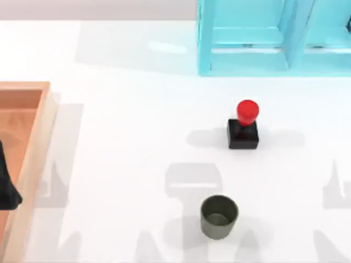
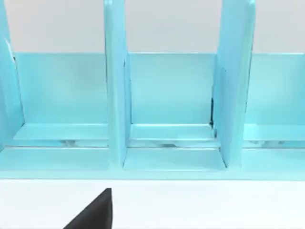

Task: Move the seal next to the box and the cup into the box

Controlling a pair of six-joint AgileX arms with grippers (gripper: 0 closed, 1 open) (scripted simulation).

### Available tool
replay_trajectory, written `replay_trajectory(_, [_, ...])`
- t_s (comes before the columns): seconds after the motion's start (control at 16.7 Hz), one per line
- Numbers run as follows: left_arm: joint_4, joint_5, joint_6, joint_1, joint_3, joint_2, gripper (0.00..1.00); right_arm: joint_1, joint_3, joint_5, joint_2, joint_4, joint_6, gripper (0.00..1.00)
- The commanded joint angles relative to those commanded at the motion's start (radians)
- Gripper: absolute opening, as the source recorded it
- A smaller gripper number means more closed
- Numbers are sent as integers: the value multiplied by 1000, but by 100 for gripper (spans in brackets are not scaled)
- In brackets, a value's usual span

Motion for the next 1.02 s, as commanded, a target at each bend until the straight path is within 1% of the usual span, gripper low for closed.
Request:
replay_trajectory(0.24, [-14, -3, -9, -10, 28, 27, 100, 0, 0, 0, 0, 0, 0, 100])
replay_trajectory(0.36, [-48, -11, -31, -34, 94, 92, 100, 0, 0, 0, 0, 0, 0, 100])
replay_trajectory(0.48, [-102, -24, -67, -72, 200, 196, 100, 0, 0, 0, 0, 0, 0, 100])
replay_trajectory(0.72, [-253, -59, -166, -178, 494, 489, 100, 0, 0, 0, 0, 0, 0, 100])
replay_trajectory(1.02, [-500, -117, -328, -352, 971, 971, 100, 0, 0, 0, 0, 0, 0, 100])
